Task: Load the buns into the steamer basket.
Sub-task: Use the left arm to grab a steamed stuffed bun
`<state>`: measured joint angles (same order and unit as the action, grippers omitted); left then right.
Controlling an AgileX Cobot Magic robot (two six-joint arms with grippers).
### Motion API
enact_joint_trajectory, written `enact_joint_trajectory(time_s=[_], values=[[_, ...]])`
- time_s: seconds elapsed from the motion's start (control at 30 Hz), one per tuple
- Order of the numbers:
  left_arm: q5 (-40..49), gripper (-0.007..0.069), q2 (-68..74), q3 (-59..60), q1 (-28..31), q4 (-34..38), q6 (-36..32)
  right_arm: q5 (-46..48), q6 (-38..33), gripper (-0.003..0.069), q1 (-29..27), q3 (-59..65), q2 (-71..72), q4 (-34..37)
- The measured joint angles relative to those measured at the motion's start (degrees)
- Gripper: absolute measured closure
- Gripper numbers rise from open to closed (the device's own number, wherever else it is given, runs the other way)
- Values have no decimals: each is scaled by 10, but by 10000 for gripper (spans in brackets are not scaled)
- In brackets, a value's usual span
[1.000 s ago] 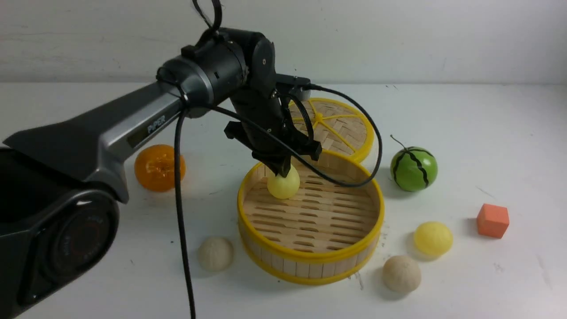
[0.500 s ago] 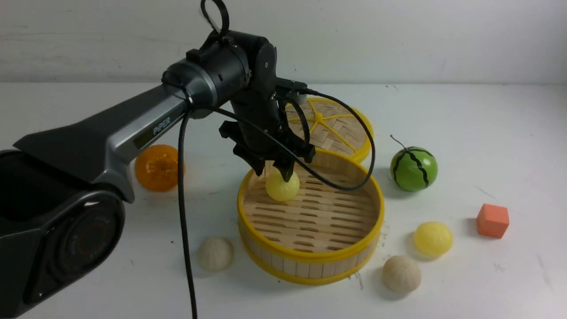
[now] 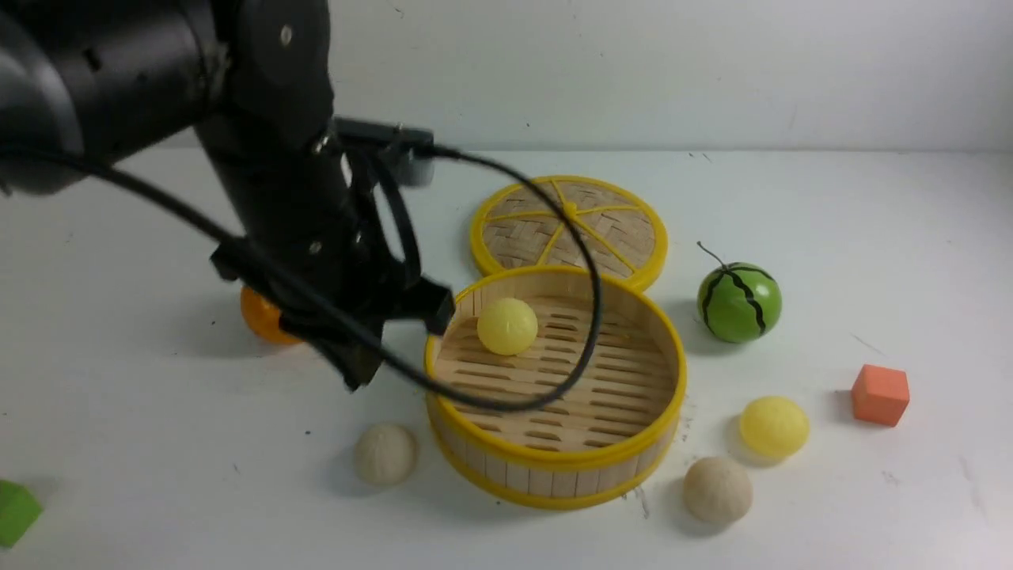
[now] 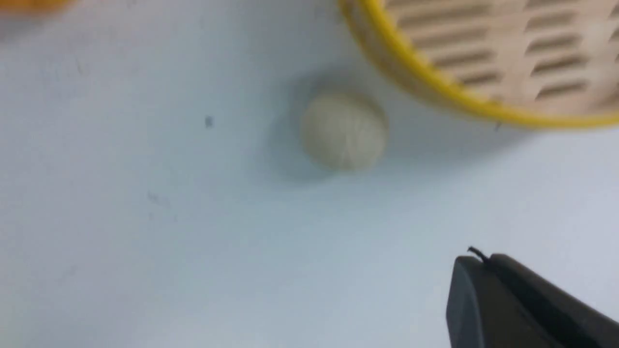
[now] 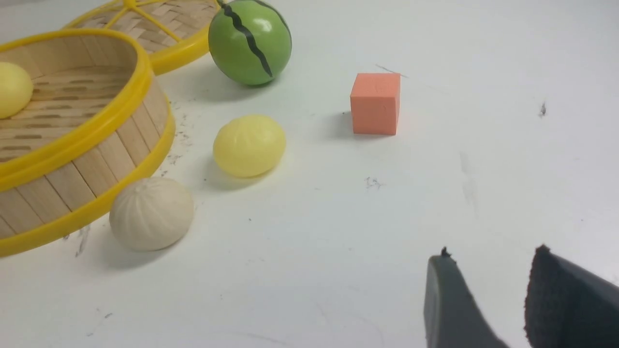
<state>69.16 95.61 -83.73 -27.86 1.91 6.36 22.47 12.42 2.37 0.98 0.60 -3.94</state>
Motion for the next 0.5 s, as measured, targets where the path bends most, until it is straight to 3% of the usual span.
enact_joint_trajectory(time_s=[0.13, 0.4, 0.5], values=[[-104, 608, 0, 110, 0, -7, -18, 0, 0, 419, 0, 0, 0, 0], [-191, 377, 64, 106, 0, -19, -20, 0, 0, 419, 0, 0, 0, 0], [-198, 347, 82, 106, 1, -30, -20, 0, 0, 419, 0, 0, 0, 0]])
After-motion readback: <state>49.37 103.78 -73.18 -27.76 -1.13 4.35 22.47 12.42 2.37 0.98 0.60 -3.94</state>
